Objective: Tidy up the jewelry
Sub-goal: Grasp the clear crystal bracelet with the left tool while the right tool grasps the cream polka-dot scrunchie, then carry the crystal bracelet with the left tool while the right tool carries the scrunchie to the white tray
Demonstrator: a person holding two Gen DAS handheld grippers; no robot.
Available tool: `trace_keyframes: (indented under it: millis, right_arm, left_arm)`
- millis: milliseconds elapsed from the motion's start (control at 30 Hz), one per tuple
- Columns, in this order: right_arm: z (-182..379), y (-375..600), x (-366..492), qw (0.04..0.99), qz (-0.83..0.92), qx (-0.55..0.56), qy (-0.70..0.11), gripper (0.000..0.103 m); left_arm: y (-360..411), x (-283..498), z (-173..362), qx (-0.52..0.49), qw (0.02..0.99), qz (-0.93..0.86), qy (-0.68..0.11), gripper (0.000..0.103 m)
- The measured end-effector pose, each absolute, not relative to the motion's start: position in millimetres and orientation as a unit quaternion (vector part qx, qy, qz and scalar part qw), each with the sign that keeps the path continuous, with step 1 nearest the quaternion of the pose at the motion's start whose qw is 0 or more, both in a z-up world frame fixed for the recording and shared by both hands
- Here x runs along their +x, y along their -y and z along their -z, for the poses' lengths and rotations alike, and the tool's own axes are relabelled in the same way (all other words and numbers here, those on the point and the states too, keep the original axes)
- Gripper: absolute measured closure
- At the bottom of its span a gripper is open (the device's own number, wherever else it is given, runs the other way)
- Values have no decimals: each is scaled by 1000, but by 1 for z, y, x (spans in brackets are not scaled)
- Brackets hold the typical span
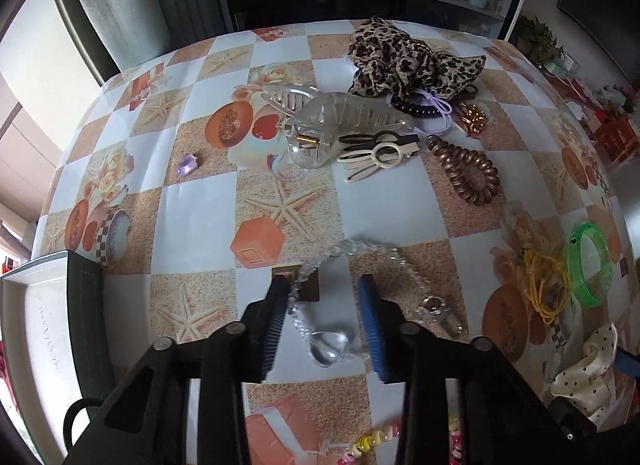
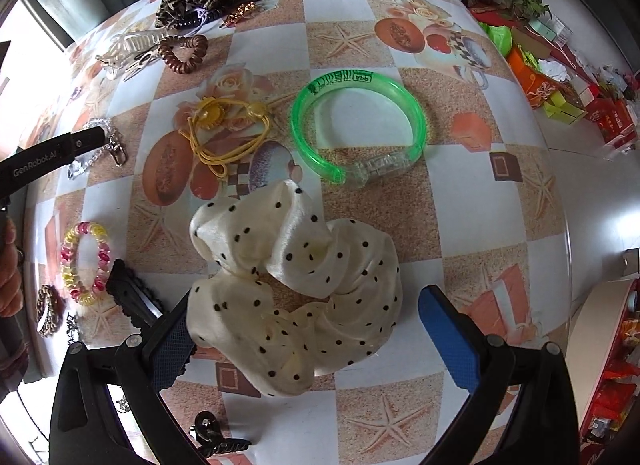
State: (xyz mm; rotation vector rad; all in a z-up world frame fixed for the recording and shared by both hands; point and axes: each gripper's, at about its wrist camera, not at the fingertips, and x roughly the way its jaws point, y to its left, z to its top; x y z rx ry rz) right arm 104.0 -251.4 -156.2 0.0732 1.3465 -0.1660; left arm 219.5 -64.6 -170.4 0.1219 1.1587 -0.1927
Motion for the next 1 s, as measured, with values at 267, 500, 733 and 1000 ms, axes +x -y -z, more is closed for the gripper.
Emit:
trace_keyframes:
  millis: [267,500,733,1000]
  right_arm:
    - [151,247,104,794,72,16,-603,43]
    - [136,250,105,813,65,42,-578,88]
    - [119,243,98,821,44,47,-567,89]
    - [95,234,92,825,32,53,-561,89]
  left_arm:
    - [59,218,169,34,824,106,-556,95]
    - [52,209,158,-4,821,127,-557,95]
    - [44,197,133,-46,822,146,-548,95]
    - [32,179,98,-89,825,162,-533,95]
